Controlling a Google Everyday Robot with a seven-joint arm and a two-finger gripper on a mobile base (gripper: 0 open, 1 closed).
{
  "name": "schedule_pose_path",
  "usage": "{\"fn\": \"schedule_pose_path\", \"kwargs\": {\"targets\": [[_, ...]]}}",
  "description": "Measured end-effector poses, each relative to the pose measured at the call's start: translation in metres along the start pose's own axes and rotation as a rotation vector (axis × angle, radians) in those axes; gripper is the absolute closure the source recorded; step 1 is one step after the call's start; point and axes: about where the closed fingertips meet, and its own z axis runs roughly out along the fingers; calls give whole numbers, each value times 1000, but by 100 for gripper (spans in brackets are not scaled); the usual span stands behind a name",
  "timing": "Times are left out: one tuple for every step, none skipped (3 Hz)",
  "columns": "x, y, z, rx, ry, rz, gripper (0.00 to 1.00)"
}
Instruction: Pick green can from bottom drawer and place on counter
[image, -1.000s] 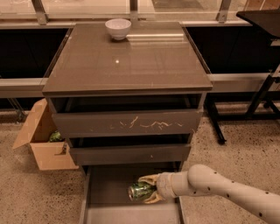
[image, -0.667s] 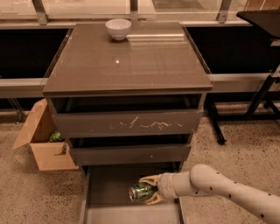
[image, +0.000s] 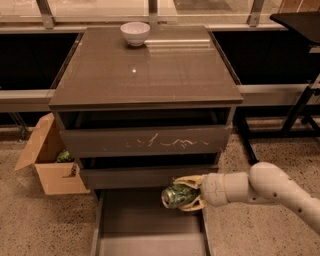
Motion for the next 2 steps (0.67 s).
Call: {"fn": "schedule_pose_path", "kwargs": {"targets": [[-19,-47,-56,20,-6,-56,100],[-19,-52,-58,25,-10,-63,100]]}}
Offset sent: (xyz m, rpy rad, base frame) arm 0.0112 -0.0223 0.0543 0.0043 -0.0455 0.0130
